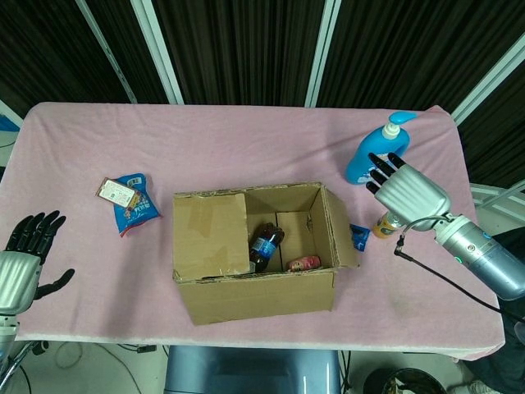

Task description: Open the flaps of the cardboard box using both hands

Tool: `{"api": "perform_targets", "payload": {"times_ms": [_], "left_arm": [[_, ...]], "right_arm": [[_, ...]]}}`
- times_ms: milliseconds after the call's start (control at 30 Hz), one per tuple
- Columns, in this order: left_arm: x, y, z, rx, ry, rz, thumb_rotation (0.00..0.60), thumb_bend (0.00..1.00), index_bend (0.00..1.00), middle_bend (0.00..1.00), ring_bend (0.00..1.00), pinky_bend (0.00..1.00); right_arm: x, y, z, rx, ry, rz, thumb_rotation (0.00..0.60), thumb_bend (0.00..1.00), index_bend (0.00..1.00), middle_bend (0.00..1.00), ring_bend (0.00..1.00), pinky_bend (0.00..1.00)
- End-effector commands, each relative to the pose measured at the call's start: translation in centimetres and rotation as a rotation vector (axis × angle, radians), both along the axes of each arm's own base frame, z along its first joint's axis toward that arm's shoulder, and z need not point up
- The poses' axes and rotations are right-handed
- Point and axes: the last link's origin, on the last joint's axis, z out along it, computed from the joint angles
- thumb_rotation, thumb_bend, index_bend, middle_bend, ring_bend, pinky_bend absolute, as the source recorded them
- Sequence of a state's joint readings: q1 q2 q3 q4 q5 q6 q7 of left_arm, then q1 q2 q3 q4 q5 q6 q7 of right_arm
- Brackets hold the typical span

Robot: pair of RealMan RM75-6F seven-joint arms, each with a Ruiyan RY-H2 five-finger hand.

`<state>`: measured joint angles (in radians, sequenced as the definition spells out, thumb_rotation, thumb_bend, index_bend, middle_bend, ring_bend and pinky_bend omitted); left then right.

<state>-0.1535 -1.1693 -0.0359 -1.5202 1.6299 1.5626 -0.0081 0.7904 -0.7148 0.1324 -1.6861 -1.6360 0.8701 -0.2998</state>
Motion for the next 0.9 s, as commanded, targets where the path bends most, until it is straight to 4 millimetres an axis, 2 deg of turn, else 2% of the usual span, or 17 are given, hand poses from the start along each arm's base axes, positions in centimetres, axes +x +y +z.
{"api": "perform_targets", "payload": {"times_ms": [33, 200, 300, 367, 567, 667, 767, 900], "left_arm": [[0.0, 0.0, 0.0, 0.001, 0.004, 0.001, 0.600, 0.17, 0.00, 0.04, 0.00, 0.07], [-0.1, 0.2, -0.1, 0.005, 0.012, 0.008, 0.600, 0.17, 0.00, 0.04, 0.00, 0.07], [-0.1, 0.4, 0.0, 0.009, 0.023, 0.016, 0.600, 0.17, 0.00, 0.04, 0.00, 0.07], [0.0, 0.6, 0.0, 0.012, 0.037, 0.017, 0.600, 0.17, 0.00, 0.04, 0.00, 0.07], [1.3, 1.7, -0.1, -0.017, 0.061, 0.003, 0.600, 0.19, 0.00, 0.04, 0.00, 0.07], [3.4, 3.4, 0.1, -0.053, 0.065, -0.036, 0.600, 0.22, 0.00, 0.04, 0.00, 0.07], [6.1, 5.5, 0.3, -0.099, 0.079, -0.088, 0.600, 0.26, 0.00, 0.04, 0.00, 0.07], [10.5, 8.3, 0.1, -0.199, 0.129, -0.161, 0.600, 0.39, 0.00, 0.04, 0.00, 0.09]], "right_arm": [[-1.2, 0.5, -0.2, -0.030, -0.088, -0.035, 0.600, 0.63, 0.24, 0.26, 0.07, 0.24], [-4.2, 2.5, -0.7, -0.132, -0.278, -0.144, 0.600, 0.41, 0.07, 0.12, 0.02, 0.24], [-6.4, 4.6, -1.2, -0.213, -0.421, -0.249, 0.600, 0.34, 0.00, 0.03, 0.00, 0.24], [-7.7, 6.1, -1.6, -0.262, -0.512, -0.323, 0.600, 0.32, 0.00, 0.00, 0.00, 0.24], [-12.2, 11.2, -3.1, -0.384, -0.708, -0.508, 0.600, 0.32, 0.00, 0.00, 0.00, 0.24], [-14.1, 12.9, -3.6, -0.440, -0.746, -0.532, 0.600, 0.32, 0.00, 0.00, 0.00, 0.24], [-15.5, 13.6, -4.1, -0.483, -0.767, -0.529, 0.600, 0.32, 0.00, 0.00, 0.00, 0.24], [-16.7, 13.5, -4.9, -0.485, -0.804, -0.514, 0.600, 0.32, 0.00, 0.00, 0.00, 0.24]]}}
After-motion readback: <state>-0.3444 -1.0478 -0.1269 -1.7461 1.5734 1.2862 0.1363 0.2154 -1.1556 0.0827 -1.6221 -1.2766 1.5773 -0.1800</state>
